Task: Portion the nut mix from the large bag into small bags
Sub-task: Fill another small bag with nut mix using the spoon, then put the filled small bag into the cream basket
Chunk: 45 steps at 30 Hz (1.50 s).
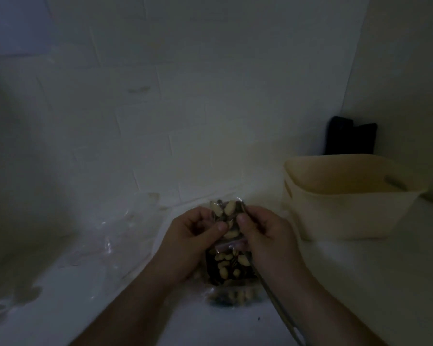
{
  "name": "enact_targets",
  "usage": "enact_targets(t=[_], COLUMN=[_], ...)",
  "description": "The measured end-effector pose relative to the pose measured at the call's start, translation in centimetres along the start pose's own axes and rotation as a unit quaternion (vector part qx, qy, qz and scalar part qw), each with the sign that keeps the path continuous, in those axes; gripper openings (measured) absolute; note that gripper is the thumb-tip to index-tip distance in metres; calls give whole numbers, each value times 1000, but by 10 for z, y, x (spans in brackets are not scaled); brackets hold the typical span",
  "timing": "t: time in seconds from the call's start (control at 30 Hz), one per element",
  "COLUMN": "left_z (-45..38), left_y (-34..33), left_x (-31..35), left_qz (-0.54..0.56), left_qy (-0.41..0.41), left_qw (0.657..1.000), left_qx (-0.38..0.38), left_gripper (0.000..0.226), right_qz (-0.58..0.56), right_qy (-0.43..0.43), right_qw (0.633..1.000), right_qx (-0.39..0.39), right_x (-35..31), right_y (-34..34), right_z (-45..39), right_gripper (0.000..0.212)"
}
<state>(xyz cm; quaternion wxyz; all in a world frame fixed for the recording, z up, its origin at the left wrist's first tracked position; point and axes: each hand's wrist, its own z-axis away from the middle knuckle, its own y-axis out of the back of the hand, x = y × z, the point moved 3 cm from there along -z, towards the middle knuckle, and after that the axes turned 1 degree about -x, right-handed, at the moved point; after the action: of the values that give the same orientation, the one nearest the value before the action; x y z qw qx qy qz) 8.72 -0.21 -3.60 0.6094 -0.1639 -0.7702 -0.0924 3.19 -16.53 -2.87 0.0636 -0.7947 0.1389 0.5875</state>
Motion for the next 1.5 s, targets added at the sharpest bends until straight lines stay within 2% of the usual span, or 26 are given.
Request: enact_targets(t=[0.1,0.23,0.3,0.43,0.57,0.67,0.77,0.9,0.97,1.1,1.17,1.3,1.4,1.5], left_z=[-13,-31,-44,-89,-120,-127,-123,-95,-78,-54,-47,-38,-35,-36], left_y=[-10,-26,-38,-80,-134,-159,-167,-168,-168,-167,-168,-165,-164,-162], left_x=[15,42,51,59,54,45,44,49,44,42,42,43,45,45], left_qz=[-7,-33,-37,-48,-123,-221,-290,-347,-344,-338,-335,-334,-329,-328], left_qy=[8,39,82,119,158,181,137,0,-64,-128,-148,-161,-167,-162], left_qw=[1000,993,992,992,979,957,945,935,934,929,927,924,925,926], left_qx=[-22,-106,-94,-8,-30,-55,-59,-75,-77,-78,-85,-91,-95,-98], left_gripper=[42,68,77,49,46,47,33,33,35,39,40,43,43,41], right_qz=[-41,-122,-174,-173,-126,-102,-3,169,278,482,529,602,574,589], right_qy=[12,21,12,36,72,64,34,-51,-65,-3,-8,-75,-90,-106], right_qw=[999,988,979,969,972,983,995,984,957,873,842,777,795,788], right_qx=[18,89,108,174,185,142,95,9,-41,-72,-102,-167,-172,-142], right_x=[-10,-23,-30,-60,-99,-116,-112,-95,-86,-67,-64,-50,-31,-22], right_y=[6,20,26,64,127,171,205,237,243,245,243,233,223,212], right_z=[-1,-2,-3,-17,-35,-48,-60,-68,-68,-73,-75,-82,-82,-83], right_gripper=[18,16,16,19,21,16,12,9,8,15,18,24,17,16])
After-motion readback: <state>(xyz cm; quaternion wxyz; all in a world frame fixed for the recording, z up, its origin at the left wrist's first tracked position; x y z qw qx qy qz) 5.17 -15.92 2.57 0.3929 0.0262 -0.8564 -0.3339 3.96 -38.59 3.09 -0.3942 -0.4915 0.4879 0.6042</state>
